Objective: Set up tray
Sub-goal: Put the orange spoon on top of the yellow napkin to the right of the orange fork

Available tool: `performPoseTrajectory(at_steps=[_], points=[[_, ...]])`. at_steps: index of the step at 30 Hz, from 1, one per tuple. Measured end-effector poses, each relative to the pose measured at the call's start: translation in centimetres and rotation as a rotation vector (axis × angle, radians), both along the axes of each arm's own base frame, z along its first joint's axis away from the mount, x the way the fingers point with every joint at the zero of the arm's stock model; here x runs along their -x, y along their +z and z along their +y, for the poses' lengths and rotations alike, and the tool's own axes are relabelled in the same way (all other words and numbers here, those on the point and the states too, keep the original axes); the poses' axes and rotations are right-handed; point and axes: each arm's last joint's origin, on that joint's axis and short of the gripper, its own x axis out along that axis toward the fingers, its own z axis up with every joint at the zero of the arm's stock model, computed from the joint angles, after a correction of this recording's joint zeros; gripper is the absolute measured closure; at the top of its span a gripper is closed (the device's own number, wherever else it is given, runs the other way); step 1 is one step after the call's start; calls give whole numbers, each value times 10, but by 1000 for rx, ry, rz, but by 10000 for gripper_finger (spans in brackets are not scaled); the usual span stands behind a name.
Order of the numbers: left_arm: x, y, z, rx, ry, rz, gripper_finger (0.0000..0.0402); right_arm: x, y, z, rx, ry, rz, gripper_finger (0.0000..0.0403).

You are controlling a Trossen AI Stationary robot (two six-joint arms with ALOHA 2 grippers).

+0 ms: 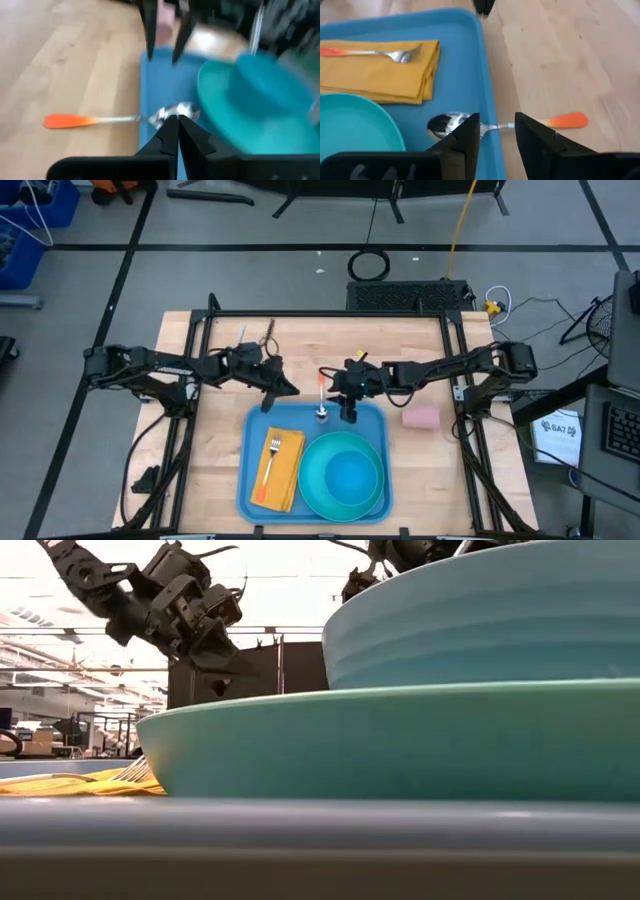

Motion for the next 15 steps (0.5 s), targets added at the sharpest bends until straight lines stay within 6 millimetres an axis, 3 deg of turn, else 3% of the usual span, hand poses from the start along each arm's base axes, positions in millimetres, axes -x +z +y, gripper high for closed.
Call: performPoseTrajectory(at_steps=[7, 11, 15], points=[[-14, 19, 2, -380, 158, 268, 370, 17, 11, 3, -22, 20, -21, 289], [-24, 26, 2, -603, 174, 334, 325, 33, 15, 4, -19, 22, -60, 289], [-37, 18, -2, -877, 49, 382, 276, 50, 16, 4, -20, 21, -148, 289]])
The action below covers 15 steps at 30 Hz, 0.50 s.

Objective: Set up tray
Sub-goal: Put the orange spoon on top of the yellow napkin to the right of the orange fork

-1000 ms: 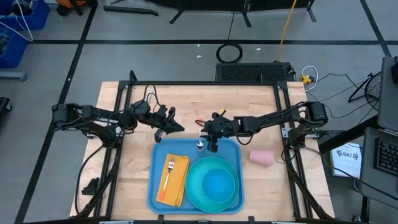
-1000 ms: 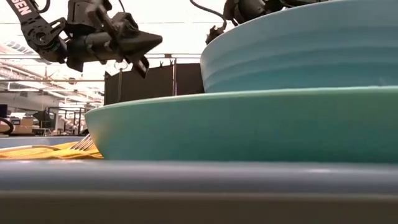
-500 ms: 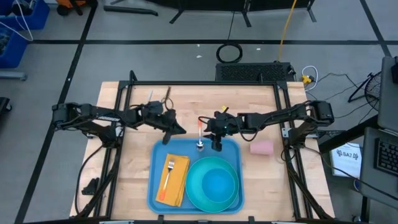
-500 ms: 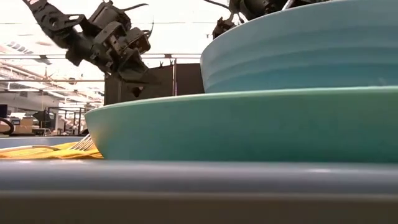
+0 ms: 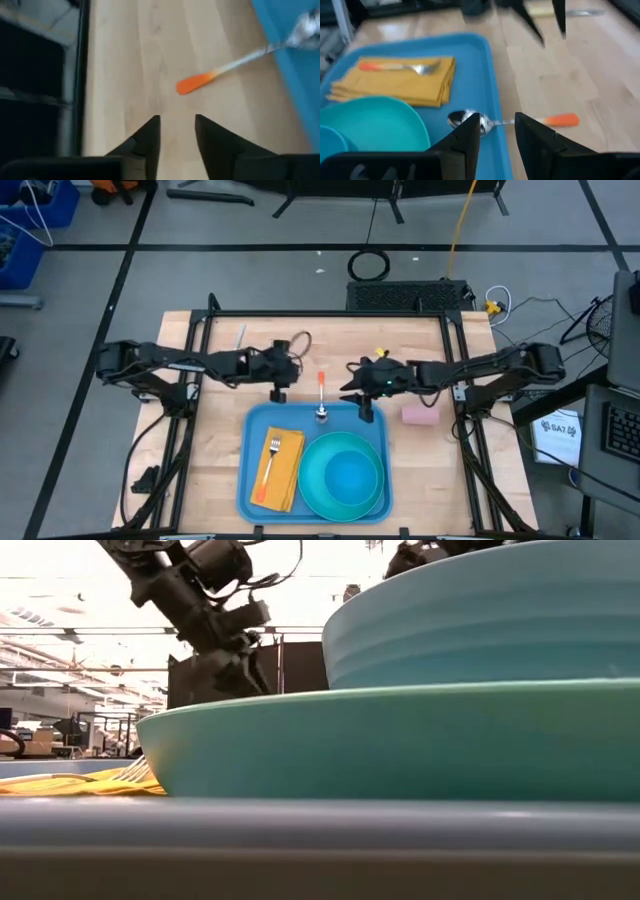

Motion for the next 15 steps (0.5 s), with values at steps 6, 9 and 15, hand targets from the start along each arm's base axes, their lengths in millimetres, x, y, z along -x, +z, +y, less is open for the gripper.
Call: performPoseTrajectory(at_steps=[6, 9, 15], points=[[-30, -14, 1, -168, -125, 180, 237, 27, -7, 1, -35, -21, -96, 289], [-49, -18, 4, -199, -177, 253, 239, 35, -10, 1, -51, -30, -118, 289], [-84, -23, 6, -256, -270, 308, 249, 37, -15, 1, -64, -37, -106, 289]])
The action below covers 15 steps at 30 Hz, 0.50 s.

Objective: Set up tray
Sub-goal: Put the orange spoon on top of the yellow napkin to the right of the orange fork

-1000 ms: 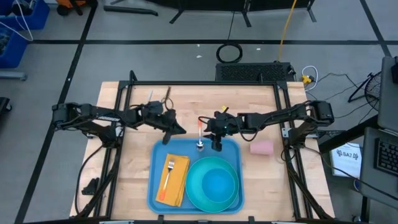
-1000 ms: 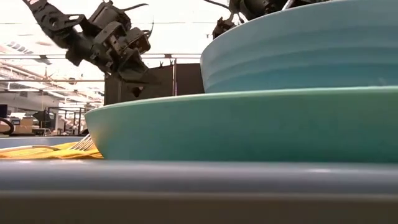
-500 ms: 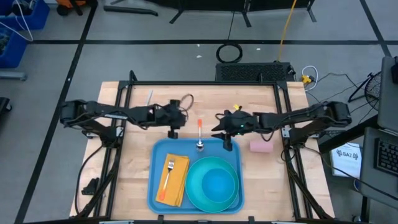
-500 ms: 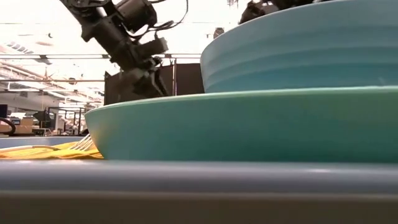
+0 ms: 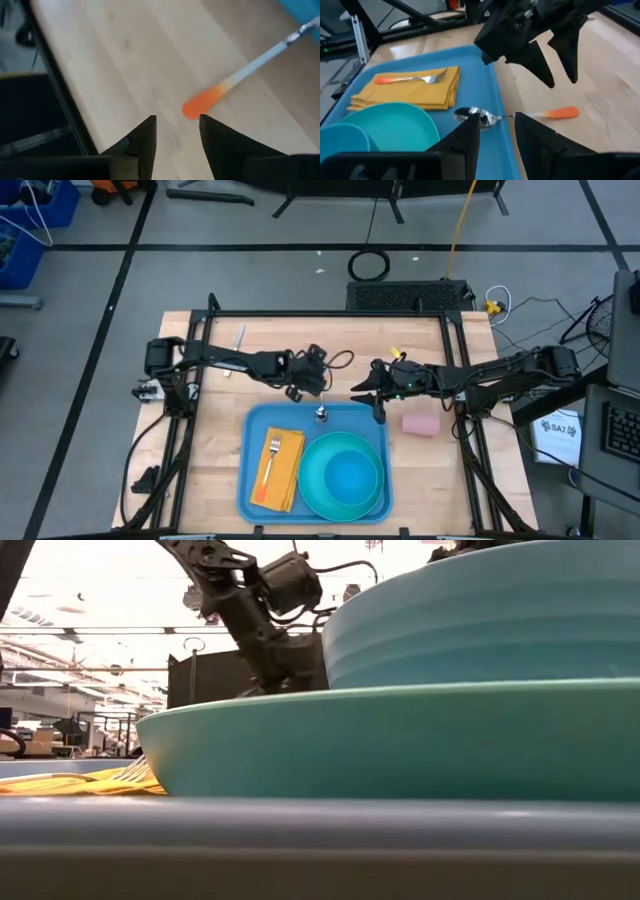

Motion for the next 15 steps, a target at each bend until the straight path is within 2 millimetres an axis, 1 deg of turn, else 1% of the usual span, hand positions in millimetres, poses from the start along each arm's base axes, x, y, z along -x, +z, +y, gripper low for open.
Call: performPoseTrajectory(at_steps=[2, 6, 8, 11, 12, 15], points=[[-7, -2, 0, -3, -65, 11, 249, 0, 0, 0, 2, 1, 1, 289], [-9, -15, -4, -50, -226, 130, 249, 0, 0, 0, 2, 3, 1, 289], [-5, -25, -4, -76, -249, 221, 249, 0, 0, 0, 2, 3, 1, 289], [-1, -34, -4, -87, -258, 301, 249, 0, 0, 0, 3, 4, 1, 289], [-1, -35, -4, -84, -262, 317, 249, 0, 0, 0, 4, 4, 1, 289], [-4, -37, -7, -67, -266, 279, 249, 0, 0, 0, 5, 4, 2, 289]])
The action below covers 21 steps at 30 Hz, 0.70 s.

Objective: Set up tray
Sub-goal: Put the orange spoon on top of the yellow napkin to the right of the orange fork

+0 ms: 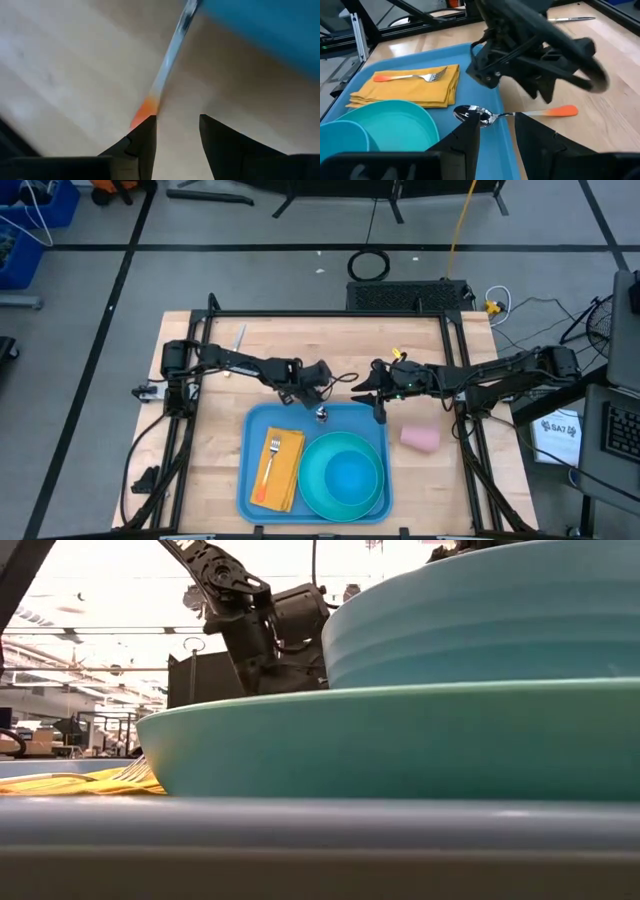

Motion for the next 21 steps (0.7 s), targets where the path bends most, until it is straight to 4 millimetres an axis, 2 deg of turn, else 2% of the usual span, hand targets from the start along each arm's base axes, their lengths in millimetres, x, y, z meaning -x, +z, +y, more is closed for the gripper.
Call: performPoseTrajectory(at_steps=[4, 16, 21], points=[[-5, 3, -2, 5, -38, -52, 250, 0, 0, 0, 1, -1, -2, 289], [-6, 3, -5, 55, -111, -60, 250, 0, 1, 0, -5, -4, -8, 289], [-9, -9, -5, 58, -134, -39, 250, 0, 1, 0, -5, -7, -9, 289]])
